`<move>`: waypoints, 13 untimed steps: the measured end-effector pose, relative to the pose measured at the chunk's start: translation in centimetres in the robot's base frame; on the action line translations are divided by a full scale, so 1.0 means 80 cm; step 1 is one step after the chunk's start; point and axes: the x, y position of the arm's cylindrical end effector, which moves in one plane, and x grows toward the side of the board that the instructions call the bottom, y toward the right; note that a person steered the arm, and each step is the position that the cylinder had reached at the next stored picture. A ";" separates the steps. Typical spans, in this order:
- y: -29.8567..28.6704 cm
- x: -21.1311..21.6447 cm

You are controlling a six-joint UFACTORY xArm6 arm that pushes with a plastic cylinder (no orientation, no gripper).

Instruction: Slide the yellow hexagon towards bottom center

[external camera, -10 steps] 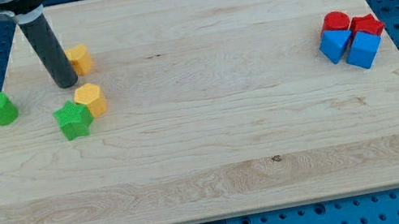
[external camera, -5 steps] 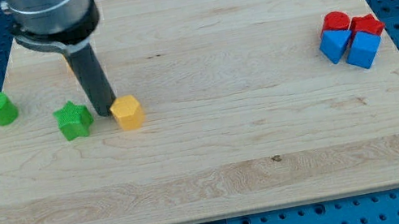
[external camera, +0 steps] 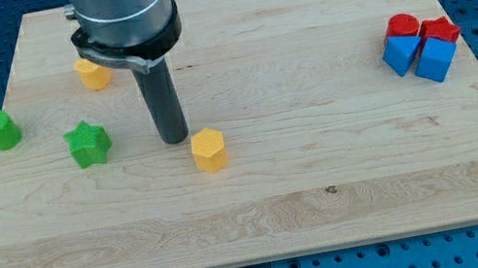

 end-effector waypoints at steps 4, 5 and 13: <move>0.046 0.030; 0.046 0.061; 0.054 0.005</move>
